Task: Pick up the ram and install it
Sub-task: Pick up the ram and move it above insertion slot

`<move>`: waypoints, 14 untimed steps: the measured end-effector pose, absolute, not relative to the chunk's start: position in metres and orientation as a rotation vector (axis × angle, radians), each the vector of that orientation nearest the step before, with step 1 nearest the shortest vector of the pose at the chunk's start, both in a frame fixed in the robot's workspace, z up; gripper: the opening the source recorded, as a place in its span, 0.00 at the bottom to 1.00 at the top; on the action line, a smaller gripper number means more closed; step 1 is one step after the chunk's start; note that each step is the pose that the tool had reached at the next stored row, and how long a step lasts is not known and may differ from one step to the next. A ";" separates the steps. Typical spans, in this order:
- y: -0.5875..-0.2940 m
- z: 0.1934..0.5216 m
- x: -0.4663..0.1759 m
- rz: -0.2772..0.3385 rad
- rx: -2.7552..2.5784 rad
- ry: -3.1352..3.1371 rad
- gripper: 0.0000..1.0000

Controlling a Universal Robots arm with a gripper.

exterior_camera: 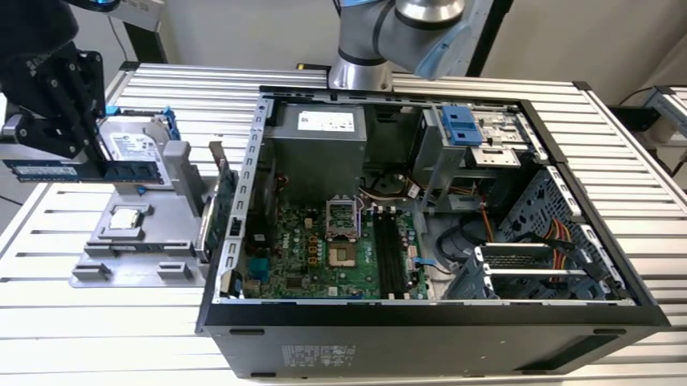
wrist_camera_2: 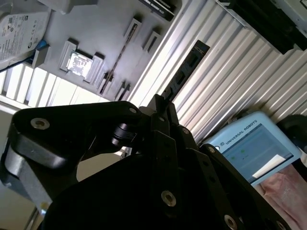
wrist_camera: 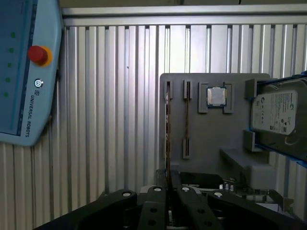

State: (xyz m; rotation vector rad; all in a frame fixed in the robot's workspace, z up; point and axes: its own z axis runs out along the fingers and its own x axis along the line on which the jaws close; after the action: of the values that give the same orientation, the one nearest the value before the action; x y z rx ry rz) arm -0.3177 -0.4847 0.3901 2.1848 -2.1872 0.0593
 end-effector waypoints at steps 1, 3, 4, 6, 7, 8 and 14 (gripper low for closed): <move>-0.485 0.390 -0.317 0.060 2.184 -2.187 0.00; -0.485 0.390 -0.315 0.060 2.183 -2.188 0.00; -0.485 0.390 -0.315 0.061 2.183 -2.188 0.00; -0.485 0.390 -0.313 0.061 2.182 -2.188 0.00; -0.485 0.390 -0.312 0.062 2.182 -2.188 0.00; -0.485 0.390 -0.311 0.062 2.181 -2.188 0.00; -0.485 0.390 -0.307 0.066 2.178 -2.188 0.00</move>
State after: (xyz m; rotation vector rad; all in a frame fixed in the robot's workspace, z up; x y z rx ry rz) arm -0.3071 -0.4847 0.3901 2.1777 -2.1882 0.0655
